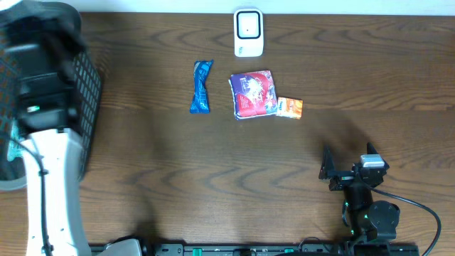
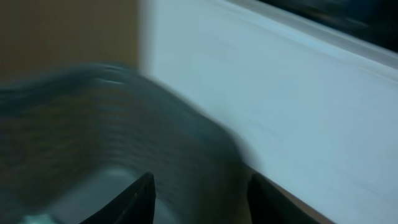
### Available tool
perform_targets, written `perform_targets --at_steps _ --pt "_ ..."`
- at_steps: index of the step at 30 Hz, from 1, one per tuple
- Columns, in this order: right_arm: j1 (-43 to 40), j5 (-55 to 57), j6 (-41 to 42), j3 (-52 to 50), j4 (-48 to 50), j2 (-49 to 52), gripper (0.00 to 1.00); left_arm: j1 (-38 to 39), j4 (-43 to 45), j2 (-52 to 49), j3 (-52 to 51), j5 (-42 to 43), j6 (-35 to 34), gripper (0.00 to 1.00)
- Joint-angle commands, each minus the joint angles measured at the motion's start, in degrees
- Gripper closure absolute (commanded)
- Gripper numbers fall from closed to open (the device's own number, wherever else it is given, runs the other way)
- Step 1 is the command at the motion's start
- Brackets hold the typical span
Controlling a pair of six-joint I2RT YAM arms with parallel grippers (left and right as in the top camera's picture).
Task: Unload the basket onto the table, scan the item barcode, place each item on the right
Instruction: 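Reach the left gripper into the basket toward the green pack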
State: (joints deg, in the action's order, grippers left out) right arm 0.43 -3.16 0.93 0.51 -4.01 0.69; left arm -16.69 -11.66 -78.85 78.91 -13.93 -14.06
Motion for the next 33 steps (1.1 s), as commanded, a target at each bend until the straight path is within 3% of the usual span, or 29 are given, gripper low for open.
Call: perform_targets --at_steps 1,9,16,21,27,33 --pt "-0.3 -0.2 -0.6 -0.2 -0.1 -0.4 0.01 -7.9 0.0 -2.6 0.5 -5.0 1.7 0.51" --pt "-0.3 -0.2 -0.6 -0.2 -0.1 -0.4 0.01 -19.1 -4.7 -14.1 0.3 -4.5 9.1 0.51" --pt "-0.3 -0.2 -0.6 -0.2 -0.1 -0.4 0.01 -18.7 -6.3 -22.5 -0.3 -4.5 16.7 0.51" --pt "-0.3 -0.2 -0.6 -0.2 -0.1 -0.4 0.01 -19.1 -8.3 -27.7 -0.3 -4.6 18.5 0.52" --pt "-0.3 -0.2 -0.6 -0.2 -0.1 -0.4 0.01 -20.0 -11.0 -33.9 -0.4 -4.6 26.5 0.51" --pt "-0.3 -0.2 -0.6 -0.2 -0.1 -0.4 0.01 -20.9 -10.8 -38.0 -0.4 -4.6 26.5 0.51"
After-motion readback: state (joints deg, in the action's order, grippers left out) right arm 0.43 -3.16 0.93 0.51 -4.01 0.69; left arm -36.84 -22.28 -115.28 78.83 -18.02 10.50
